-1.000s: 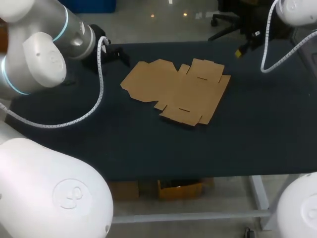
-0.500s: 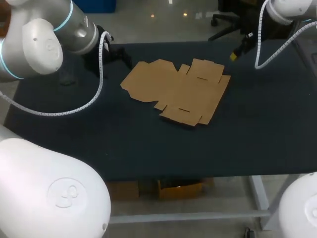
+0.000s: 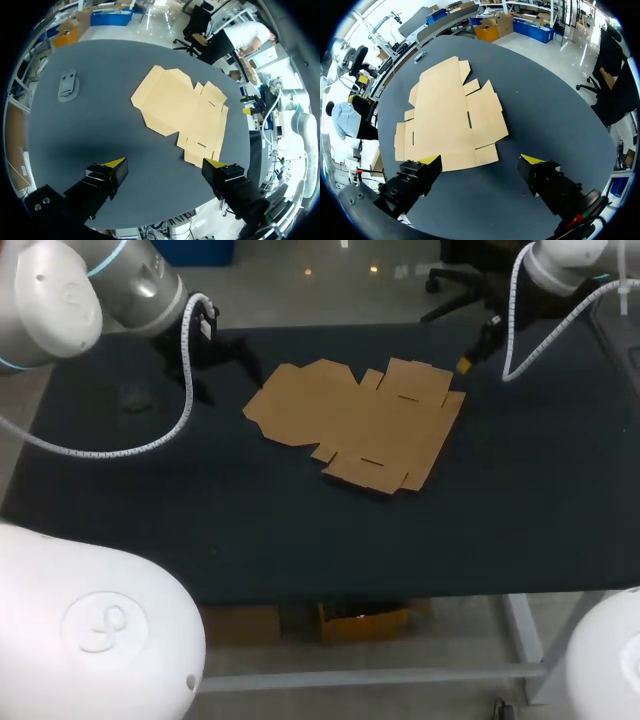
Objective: Assemble the packaging by folding the flat box into shape, placing the metal phone stand inside, and closing the box properly
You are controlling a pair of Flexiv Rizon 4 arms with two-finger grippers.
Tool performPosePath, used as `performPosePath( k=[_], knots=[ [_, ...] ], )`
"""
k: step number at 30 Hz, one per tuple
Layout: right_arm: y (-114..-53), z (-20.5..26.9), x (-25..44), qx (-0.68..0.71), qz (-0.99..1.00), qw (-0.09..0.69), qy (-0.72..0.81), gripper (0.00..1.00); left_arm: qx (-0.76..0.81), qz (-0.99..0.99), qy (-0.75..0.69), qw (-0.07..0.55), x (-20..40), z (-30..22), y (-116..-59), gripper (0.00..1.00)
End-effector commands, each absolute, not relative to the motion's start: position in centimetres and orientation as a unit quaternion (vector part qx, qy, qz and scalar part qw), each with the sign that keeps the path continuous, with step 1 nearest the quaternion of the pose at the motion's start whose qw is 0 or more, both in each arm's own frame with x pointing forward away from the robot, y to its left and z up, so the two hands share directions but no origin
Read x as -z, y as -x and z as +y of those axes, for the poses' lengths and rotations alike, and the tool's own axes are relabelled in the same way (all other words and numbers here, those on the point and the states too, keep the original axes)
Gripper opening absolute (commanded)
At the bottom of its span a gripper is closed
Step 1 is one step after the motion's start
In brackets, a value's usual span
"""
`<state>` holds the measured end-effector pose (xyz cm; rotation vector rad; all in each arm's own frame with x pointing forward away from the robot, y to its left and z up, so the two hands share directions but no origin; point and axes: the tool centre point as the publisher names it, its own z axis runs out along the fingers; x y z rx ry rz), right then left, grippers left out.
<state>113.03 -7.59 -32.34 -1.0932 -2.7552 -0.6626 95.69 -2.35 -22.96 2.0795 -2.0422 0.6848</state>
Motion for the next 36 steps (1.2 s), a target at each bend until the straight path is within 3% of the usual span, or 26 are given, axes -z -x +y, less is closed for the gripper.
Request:
performPosePath(
  k=[1, 36],
  knots=[
    [-114.2, -7.5, 33.5, 0.219, -0.903, 0.094, 0.358, 1.0, -0.225, -0.685, -0.688, 0.081, 22.9, -2.1, -95.0, 1.0],
    [-117.2, -5.4, 38.4, 0.225, -0.881, 0.133, 0.394, 1.0, -0.217, -0.674, -0.704, 0.054, 23.1, -2.0, -92.0, 1.0]
  ],
)
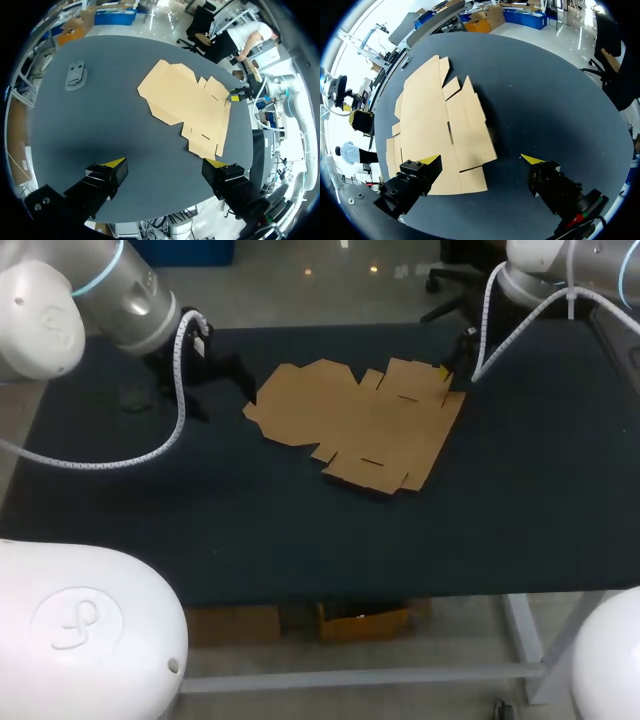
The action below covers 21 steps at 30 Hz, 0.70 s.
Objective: Assemble the packaging by folding the flat box into shape, placing the metal phone stand inside, and closing the box properly
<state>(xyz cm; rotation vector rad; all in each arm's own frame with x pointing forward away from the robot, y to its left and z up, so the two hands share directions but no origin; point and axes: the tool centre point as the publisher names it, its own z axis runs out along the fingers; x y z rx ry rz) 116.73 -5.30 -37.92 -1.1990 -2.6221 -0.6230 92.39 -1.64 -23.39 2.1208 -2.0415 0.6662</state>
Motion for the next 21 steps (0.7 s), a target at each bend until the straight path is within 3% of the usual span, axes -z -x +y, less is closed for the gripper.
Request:
performPosePath(
  k=[1, 9, 16, 21],
  knots=[
    [-117.2, -5.3, 38.5, 0.226, -0.881, 0.135, 0.394, 1.0, -0.217, -0.674, -0.704, 0.053, 23.1, -2.0, -92.0, 1.0],
    [-117.1, -4.3, 38.9, 0.24, -0.878, 0.147, 0.388, 0.98, -0.218, -0.672, -0.706, 0.05, 23.1, -2.1, -91.9, 1.0],
    [-117.1, -3.3, 39.1, 0.243, -0.879, 0.153, 0.381, 0.84, -0.219, -0.668, -0.71, 0.043, 23.2, -2.0, -91.6, 1.0],
    [-117.2, -2.9, 39.3, 0.245, -0.879, 0.157, 0.379, 0.66, -0.219, -0.667, -0.711, 0.039, 23.1, -1.9, -91.4, 1.0]
  ],
)
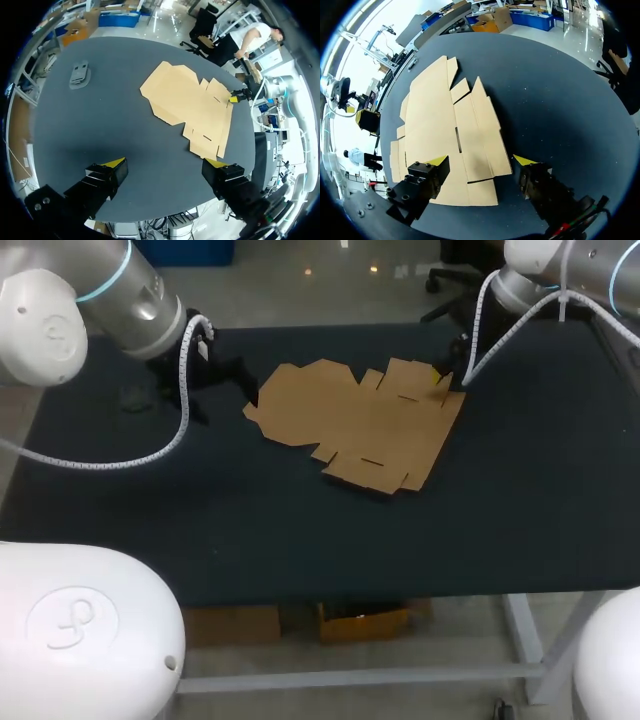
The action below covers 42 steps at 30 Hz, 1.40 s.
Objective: Assemble the packaging by folding the flat box into shape, placing the metal phone stand inside, and closing the box properly
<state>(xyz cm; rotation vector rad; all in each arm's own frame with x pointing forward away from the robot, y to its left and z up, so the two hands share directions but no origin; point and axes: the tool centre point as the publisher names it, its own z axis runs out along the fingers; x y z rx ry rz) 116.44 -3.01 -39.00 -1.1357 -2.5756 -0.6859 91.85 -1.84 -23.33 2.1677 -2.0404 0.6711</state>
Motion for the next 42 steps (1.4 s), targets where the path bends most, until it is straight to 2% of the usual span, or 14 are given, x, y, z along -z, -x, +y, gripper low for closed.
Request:
performPosePath(
  k=[1, 3, 10, 13, 15, 16, 42],
  knots=[
    [-117.2, -2.9, 39.3, 0.245, -0.879, 0.158, 0.379, 0.61, -0.22, -0.666, -0.711, 0.039, 23.1, -1.9, -91.4, 1.0],
    [-117.1, -2.8, 39.4, 0.246, -0.878, 0.16, 0.379, 0.49, -0.22, -0.666, -0.712, 0.038, 23.2, -1.9, -91.4, 1.0],
    [-116.8, -2.6, 39.4, 0.251, -0.875, 0.164, 0.38, 0.32, -0.22, -0.664, -0.713, 0.037, 23.4, -1.8, -91.4, 1.0],
    [-116.7, -2.7, 39.5, 0.252, -0.873, 0.164, 0.383, 0.21, -0.22, -0.665, -0.713, 0.036, 23.4, -1.8, -91.5, 1.0],
    [-116.5, -2.7, 39.5, 0.254, -0.872, 0.163, 0.385, 0.03, -0.219, -0.664, -0.714, 0.036, 23.4, -1.8, -91.5, 1.0],
    [-116.3, -2.7, 39.5, 0.257, -0.871, 0.162, 0.387, 0.0, -0.219, -0.665, -0.713, 0.037, 23.4, -1.8, -91.5, 1.0],
    [-110.1, -2.2, 38.1, 0.314, -0.823, 0.121, 0.457, 0.0, -0.216, -0.671, -0.708, 0.047, 23.8, -2.1, -91.6, 1.0]
  ],
)
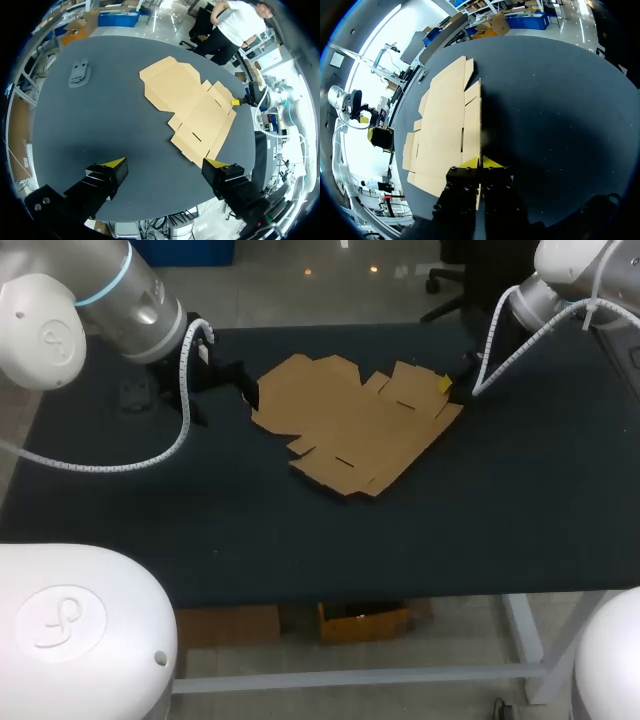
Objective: Assemble the packaging by folding the flat box into shape, placing the metal phone stand inside, and closing the box properly
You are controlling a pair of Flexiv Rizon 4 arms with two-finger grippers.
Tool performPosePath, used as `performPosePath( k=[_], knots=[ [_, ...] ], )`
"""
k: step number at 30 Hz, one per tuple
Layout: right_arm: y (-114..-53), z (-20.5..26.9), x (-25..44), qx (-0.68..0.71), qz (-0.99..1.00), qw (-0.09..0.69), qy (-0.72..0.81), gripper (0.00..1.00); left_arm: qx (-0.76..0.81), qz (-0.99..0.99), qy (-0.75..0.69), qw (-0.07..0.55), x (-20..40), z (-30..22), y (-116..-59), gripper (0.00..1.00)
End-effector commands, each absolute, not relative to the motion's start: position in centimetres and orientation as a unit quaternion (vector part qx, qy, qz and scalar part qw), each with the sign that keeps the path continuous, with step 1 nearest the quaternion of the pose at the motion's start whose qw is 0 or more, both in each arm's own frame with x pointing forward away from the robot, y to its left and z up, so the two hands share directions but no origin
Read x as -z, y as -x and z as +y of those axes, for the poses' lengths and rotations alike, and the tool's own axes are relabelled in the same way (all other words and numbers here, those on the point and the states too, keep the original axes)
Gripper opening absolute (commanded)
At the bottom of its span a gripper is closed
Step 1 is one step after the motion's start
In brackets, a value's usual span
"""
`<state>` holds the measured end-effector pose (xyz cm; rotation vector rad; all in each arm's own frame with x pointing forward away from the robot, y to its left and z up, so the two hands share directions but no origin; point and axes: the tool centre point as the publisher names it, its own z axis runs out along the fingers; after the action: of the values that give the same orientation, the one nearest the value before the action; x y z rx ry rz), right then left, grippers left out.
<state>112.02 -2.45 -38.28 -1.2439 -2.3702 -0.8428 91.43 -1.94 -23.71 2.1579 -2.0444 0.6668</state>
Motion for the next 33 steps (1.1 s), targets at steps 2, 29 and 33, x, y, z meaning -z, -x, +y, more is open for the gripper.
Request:
performPosePath(
  k=[2, 29, 33],
  knots=[
    [-109.5, -2.1, 38.2, 0.318, -0.817, 0.123, 0.464, 0.0, -0.215, -0.672, -0.707, 0.047, 23.8, -2.2, -91.7, 1.0],
    [-105.4, -3.6, 38.0, 0.311, -0.796, 0.145, 0.499, 1.0, -0.211, -0.674, -0.706, 0.05, 24.2, -3.0, -92.0, 1.0],
    [-106.6, -4.4, 37.1, 0.297, -0.815, 0.145, 0.476, 1.0, -0.208, -0.674, -0.707, 0.049, 24.3, -3.0, -92.2, 1.0]
  ],
)
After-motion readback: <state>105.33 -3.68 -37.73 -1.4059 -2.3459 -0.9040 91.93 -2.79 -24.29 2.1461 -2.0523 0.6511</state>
